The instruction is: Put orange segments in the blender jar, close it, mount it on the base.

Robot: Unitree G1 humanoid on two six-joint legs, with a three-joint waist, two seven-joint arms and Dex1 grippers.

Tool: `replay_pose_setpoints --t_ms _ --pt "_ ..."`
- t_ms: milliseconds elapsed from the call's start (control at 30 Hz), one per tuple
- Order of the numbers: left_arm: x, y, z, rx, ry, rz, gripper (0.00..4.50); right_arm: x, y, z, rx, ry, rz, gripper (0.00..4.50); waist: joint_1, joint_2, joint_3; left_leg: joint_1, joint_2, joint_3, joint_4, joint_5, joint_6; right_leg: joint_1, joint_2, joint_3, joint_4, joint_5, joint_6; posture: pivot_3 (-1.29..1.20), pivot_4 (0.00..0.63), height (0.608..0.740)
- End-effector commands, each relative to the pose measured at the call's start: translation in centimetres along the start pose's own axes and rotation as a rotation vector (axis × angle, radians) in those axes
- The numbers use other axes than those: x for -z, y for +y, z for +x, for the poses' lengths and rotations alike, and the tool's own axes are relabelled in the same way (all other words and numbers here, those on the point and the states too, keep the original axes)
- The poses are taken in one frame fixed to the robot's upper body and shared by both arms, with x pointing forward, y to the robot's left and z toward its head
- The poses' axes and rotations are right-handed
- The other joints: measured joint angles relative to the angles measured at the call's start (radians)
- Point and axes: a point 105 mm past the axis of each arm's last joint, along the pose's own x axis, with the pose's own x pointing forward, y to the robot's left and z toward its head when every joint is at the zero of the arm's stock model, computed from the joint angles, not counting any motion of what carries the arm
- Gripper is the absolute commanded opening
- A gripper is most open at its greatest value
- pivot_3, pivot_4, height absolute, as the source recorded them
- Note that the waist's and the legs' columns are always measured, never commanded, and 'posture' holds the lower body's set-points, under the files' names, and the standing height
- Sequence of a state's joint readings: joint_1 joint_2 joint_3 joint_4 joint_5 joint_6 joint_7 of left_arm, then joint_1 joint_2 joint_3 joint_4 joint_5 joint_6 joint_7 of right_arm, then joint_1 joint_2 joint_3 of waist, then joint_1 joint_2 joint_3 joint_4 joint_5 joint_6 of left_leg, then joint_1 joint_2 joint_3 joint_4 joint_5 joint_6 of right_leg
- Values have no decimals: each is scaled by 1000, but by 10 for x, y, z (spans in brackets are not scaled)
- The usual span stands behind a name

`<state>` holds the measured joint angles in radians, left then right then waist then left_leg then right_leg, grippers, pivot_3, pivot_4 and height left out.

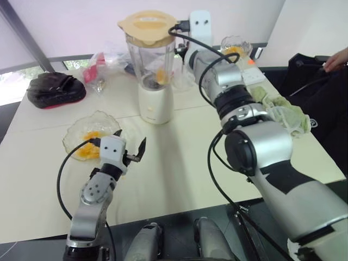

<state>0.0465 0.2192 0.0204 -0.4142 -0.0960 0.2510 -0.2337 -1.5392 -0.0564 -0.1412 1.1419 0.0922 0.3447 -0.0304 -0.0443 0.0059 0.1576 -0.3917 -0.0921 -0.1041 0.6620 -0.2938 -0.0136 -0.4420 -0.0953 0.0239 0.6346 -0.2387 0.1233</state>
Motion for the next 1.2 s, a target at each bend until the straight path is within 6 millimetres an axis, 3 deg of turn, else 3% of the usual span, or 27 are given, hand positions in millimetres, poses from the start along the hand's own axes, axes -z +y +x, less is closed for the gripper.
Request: replay_pose_setpoints --t_ms 33,67,300,500,700,800,967,1067,1200 --pt "-11 1 1 1 -45 28 4442 22 4 1 -12 82 -26 1025 0 0 0 0 0 0 0 0 0 0 0 0 0 0 0 0 150 740" --pt "-11 0 1 2 -45 28 4442 23 4 1 -11 84 -26 1025 0 0 0 0 0 0 0 0 0 0 0 0 0 0 0 0 150 740" --pt "-11 0 4 4 -50 24 4474 28 0 1 -6 101 -28 4428 0 0 0 -1 0 0 0 0 0 -1 0 0 0 0 0 0 150 740" --pt "-12 -1 5 4 -53 21 4474 43 -7 1 -3 122 -50 4428 0 0 0 -1 0 0 0 0 0 -1 0 0 0 0 0 0 150 740" --pt "-16 -2 6 24 -63 15 4474 89 -17 -11 -84 151 -75 4428 3 -1 0 -1 0 -1 1 0 0 0 0 0 0 0 0 0 150 740" --pt "-21 -1 6 51 -69 13 4474 103 -18 -45 -245 13 -71 4428 10 -1 -1 -1 -1 -2 2 0 0 1 -1 -1 0 0 0 0 150 740" --pt "-25 4 4 74 -67 11 4474 116 -31 -102 -381 -59 -159 4428 2 0 0 -2 -1 -1 2 0 0 0 0 -1 0 0 0 0 150 740" --pt "-29 6 3 110 -61 23 4474 107 -41 -140 -495 -97 -149 4428 3 0 0 1 1 -1 2 0 0 1 1 -1 1 0 0 0 150 740" --pt "-27 16 0 129 -40 27 4474 97 -37 -174 -630 -100 -165 4428 5 -1 0 1 1 -1 2 -3 5 2 2 -1 1 0 0 0 150 740"
